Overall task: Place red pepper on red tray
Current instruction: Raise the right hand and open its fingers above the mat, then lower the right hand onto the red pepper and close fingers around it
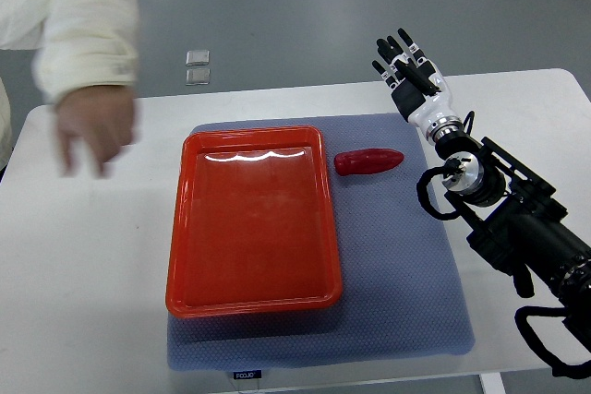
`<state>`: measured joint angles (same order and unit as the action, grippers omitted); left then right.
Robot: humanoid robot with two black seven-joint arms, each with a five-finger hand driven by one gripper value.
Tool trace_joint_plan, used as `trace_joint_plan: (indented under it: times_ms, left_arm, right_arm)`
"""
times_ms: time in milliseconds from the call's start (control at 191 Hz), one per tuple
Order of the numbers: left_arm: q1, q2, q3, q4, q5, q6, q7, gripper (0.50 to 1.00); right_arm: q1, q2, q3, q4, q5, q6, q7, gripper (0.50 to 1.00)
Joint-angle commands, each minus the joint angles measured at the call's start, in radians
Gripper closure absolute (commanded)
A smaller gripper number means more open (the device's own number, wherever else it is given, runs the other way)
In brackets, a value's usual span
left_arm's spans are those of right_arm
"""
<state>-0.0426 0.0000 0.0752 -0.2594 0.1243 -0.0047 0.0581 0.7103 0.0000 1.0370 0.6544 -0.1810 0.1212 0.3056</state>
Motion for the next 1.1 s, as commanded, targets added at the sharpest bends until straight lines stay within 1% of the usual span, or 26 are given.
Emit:
trace_joint_plan:
  times_ms: [0, 210, 330, 409, 482, 545, 592, 634, 676, 729, 828, 938, 1096]
  left_arm:
    - [0.0, 0.0, 0.0, 0.0, 0.0, 0.0, 0.0, 0.5]
    - [0.001, 0.0, -0.002, 0.0, -0.002, 0.0, 0.0, 0.5]
    - [0.0, 0.0, -0.002, 0.0, -0.002, 0.0, 0.0, 0.5]
    - [0.001, 0.0, -0.002, 0.0, -0.002, 0.0, 0.0, 0.5]
    - [0.0, 0.0, -0.002, 0.0, -0.002, 0.0, 0.0, 0.5]
    - [0.0, 0.0, -0.002, 0.0, -0.002, 0.0, 0.0, 0.5]
    - [0.0, 0.0, -0.002, 0.0, -0.002, 0.0, 0.0, 0.5]
    - [0.0, 0.0, -0.002, -0.001, -0.002, 0.0, 0.0, 0.5]
    - [0.0, 0.0, -0.002, -0.001, 0.0, 0.0, 0.0, 0.5]
    - [0.0, 0.0, -0.002, -0.001, 0.0, 0.0, 0.0, 0.5]
    - [0.0, 0.0, -0.002, 0.0, -0.002, 0.0, 0.0, 0.5]
    - [0.0, 0.0, -0.002, -0.001, 0.0, 0.0, 0.0, 0.5]
    - [0.0, 0.0, -0.002, -0.001, -0.002, 0.0, 0.0, 0.5]
  right_arm:
    - [0.0, 0.0, 0.0, 0.001, 0.0, 0.0, 0.0, 0.583]
    - [0.001, -0.002, -0.018, 0.002, -0.009, 0.008, -0.002, 0.583]
    - [0.012, -0.02, -0.043, 0.005, -0.066, 0.041, -0.013, 0.583]
    - [0.054, -0.057, -0.129, 0.014, -0.205, 0.094, -0.016, 0.583]
    - [0.081, -0.107, -0.227, 0.033, -0.351, 0.11, -0.016, 0.583]
    - [0.124, -0.169, -0.333, 0.079, -0.5, 0.121, -0.019, 0.583]
    - [0.159, -0.23, -0.445, 0.129, -0.633, 0.13, -0.034, 0.583]
    - [0.186, -0.262, -0.52, 0.16, -0.713, 0.135, -0.045, 0.583]
    - [0.248, -0.298, -0.647, 0.189, -0.813, 0.141, -0.062, 0.583]
    - [0.297, -0.307, -0.765, 0.189, -0.877, 0.133, -0.072, 0.585]
    - [0.344, -0.318, -0.899, 0.185, -0.9, 0.124, -0.098, 0.585]
    - [0.344, -0.307, -0.922, 0.18, -0.904, 0.104, -0.134, 0.587]
    - [0.333, -0.299, -0.945, 0.156, -0.91, 0.051, -0.194, 0.591]
